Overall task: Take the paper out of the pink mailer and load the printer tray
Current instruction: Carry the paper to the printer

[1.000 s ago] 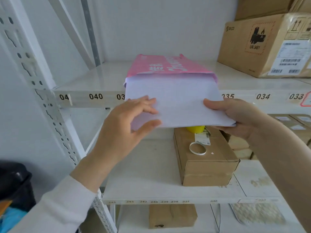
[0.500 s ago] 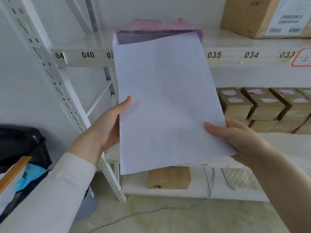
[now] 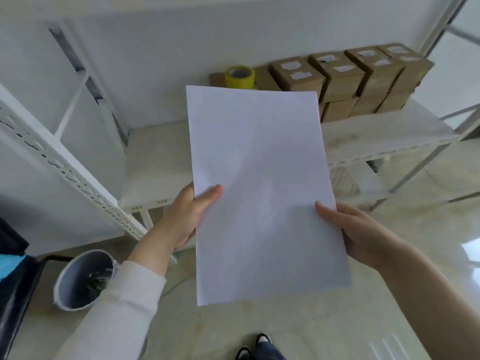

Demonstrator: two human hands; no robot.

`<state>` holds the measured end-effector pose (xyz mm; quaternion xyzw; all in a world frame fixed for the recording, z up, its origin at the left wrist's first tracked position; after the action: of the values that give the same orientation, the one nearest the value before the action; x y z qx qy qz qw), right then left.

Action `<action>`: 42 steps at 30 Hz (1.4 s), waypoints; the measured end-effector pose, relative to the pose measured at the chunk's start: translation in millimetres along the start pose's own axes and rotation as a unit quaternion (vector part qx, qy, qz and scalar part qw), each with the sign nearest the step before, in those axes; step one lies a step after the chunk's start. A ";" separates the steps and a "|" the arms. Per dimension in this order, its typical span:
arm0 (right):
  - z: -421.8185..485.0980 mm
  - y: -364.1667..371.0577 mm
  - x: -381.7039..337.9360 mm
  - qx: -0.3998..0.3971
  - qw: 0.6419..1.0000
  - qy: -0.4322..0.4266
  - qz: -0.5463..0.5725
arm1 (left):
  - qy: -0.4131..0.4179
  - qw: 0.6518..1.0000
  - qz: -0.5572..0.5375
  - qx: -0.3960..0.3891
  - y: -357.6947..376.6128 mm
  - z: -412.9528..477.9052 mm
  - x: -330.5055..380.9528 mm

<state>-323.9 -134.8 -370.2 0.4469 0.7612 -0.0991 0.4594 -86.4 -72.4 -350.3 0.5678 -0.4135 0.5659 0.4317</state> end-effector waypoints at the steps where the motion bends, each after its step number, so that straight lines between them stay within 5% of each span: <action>1: -5.0 -12.1 8.8 0.032 0.999 -0.011 0.020 | -0.012 1.000 0.004 -0.022 14.4 0.5 -9.9; 14: -159.3 -232.6 143.9 0.380 0.896 -0.095 0.211 | -0.154 0.943 -0.047 -0.290 315.8 -16.9 -100.8; 32: -364.9 -528.1 259.1 0.486 0.762 -0.125 0.410 | -0.181 0.841 -0.008 -0.510 774.6 -33.4 -149.5; 42: -417.4 -726.8 210.1 0.580 0.695 -0.137 0.401 | -0.190 0.807 -0.036 -0.558 999.4 32.6 -152.9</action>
<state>-1177.0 -198.8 -491.6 0.8691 0.2297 -0.3876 0.2040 -1037.3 -391.6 -480.5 0.3401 -0.7109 0.1021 0.6071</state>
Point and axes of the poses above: each hand's wrist, its own z-axis towards the middle knuckle, its own y-axis out of the palm, x = y × z, the point moved 7 cm from there along z, towards the middle knuckle, and after that the axes turned 11 degrees about y, right-handed, at the moved point
